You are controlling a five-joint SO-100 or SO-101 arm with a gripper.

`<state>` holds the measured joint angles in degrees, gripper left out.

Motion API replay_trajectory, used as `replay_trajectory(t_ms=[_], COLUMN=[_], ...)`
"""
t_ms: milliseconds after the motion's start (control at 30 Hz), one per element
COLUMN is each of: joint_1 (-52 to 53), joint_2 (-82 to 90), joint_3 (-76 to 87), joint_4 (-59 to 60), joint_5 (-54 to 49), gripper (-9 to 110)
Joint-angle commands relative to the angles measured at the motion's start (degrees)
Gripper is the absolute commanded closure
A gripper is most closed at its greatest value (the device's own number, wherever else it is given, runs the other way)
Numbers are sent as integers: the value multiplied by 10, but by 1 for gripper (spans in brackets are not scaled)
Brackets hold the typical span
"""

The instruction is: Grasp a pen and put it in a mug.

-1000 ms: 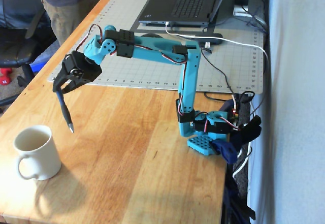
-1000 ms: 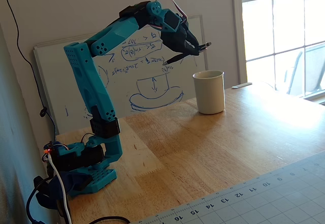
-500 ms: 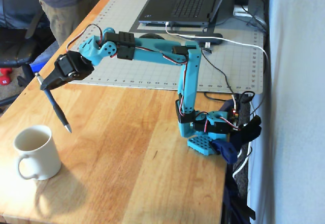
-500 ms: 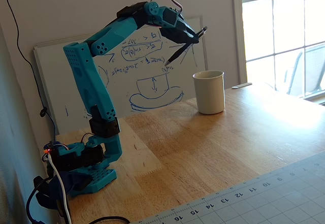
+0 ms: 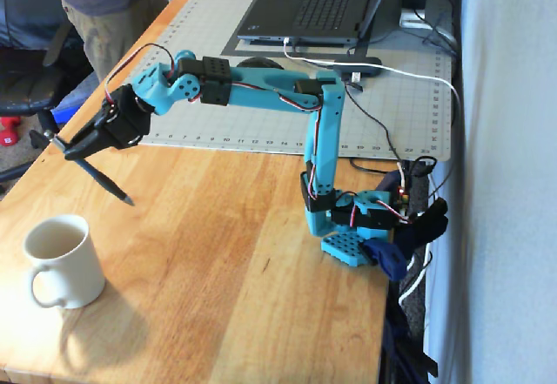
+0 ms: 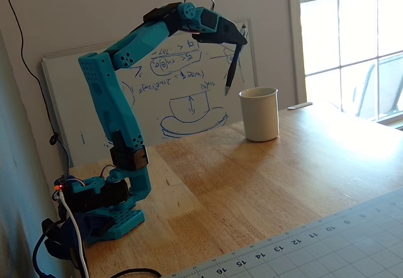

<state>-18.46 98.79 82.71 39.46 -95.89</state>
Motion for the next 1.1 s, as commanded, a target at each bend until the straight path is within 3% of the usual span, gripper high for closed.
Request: replay_trajectory(t_ms=[0,200,467,933,1067], joint_1=[-11,-29,-31,-31,-28], joint_2=[-1,-46,-120,-192,-187], joint_3=[-32,-31,-39,-31,-31], joint_4=[-101,-228,-309,-354,-354], joint_5=[-49,-52,-57,-60,-60], gripper=[97,97,97,97,90])
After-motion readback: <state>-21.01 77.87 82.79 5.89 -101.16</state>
